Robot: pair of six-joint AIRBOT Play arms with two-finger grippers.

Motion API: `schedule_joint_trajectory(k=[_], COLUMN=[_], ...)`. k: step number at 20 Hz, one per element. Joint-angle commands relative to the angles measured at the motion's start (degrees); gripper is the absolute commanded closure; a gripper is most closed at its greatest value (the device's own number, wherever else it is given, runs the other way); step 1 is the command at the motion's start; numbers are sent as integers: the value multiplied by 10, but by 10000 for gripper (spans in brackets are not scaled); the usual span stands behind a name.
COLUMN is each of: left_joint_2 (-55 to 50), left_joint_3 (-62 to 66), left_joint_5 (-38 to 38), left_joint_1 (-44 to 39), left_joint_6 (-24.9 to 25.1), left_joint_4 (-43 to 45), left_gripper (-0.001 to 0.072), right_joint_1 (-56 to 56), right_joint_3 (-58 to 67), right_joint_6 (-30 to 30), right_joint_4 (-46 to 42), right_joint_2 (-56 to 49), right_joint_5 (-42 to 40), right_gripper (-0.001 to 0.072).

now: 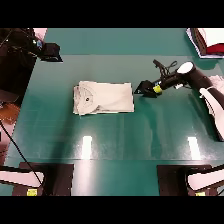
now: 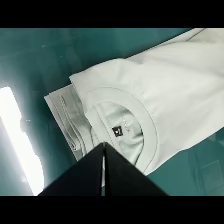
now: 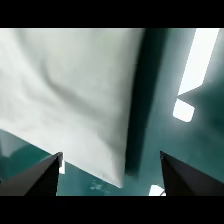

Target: Fold the shirts.

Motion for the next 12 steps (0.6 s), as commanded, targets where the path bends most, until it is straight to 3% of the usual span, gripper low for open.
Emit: schedule_joint_trajectory(k=[1, 8, 9, 10, 12], left_joint_2=[0, 0, 0, 0, 0], left_joint_3=[-1, -1, -1, -1, -1], left_joint_5=[7, 7, 7, 7, 7], left_joint_1=[0, 0, 0, 0, 0], left_joint_6=[0, 0, 0, 0, 0], left_joint_4=[-3, -5, -14, -26, -49], left_gripper=[681, 681, 681, 681, 681], right_joint_1=[-9, 92, 105, 116, 132], right_joint_3=[-52, 29, 49, 66, 92], right_joint_6=[-1, -13, -16, -18, -32], right_joint_4=[68, 94, 94, 93, 92], right_joint_2=[-19, -104, -116, -126, -138], right_joint_5=[-49, -79, -82, -83, -84], right_gripper=[20, 21, 52, 222, 334])
